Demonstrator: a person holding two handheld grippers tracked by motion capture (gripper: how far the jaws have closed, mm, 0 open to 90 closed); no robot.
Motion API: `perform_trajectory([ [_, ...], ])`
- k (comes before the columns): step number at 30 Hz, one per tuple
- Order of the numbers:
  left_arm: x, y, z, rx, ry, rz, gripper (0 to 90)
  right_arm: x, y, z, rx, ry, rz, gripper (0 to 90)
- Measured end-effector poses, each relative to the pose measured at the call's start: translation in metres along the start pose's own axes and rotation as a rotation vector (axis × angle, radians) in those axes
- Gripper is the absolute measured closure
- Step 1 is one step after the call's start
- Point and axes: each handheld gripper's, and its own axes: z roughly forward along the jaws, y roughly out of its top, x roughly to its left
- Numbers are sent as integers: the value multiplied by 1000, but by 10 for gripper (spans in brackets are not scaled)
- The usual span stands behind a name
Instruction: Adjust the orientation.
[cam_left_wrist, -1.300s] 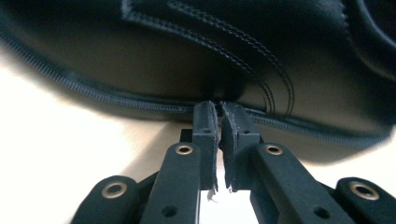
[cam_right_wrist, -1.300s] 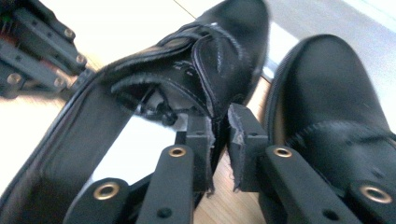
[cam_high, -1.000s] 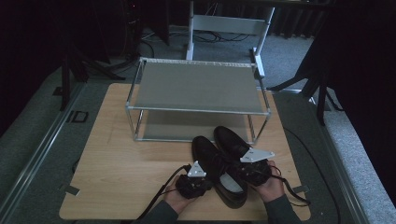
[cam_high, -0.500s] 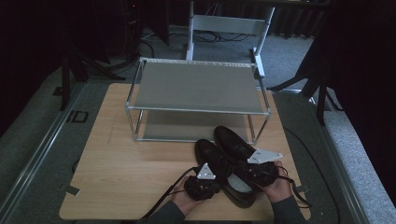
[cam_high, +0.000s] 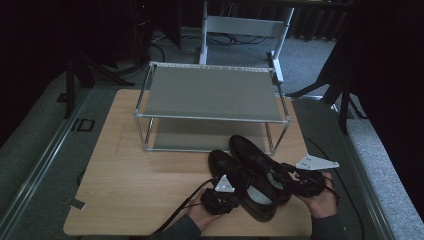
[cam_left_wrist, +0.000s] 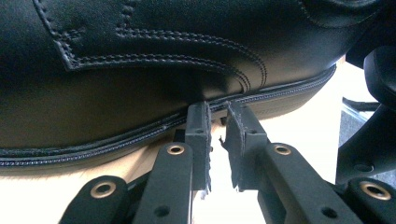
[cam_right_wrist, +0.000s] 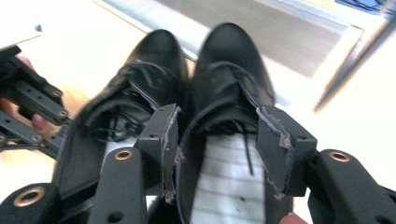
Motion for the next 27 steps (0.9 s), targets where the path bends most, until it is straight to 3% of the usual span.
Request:
perform_trajectory([
  [6,0,0,0,-1,1,-2,795,6,-9,-5,46,-11,42,453],
  [9,0,0,1,-2,-1,-3,795,14,-14,-7,59,-30,43,472],
  [13,0,0,1,-2,-2,-1,795,20,-19,-4,96,-18,47,460],
  [17,0,1,1,-4,-5,-5,796,24,-18,4,143,-9,19,501],
  [23,0,0,2,-4,-8,-7,796,27,-14,14,262,0,9,435],
  [27,-1,0,2,-4,-7,-11,795,27,-12,16,302,-13,14,394],
])
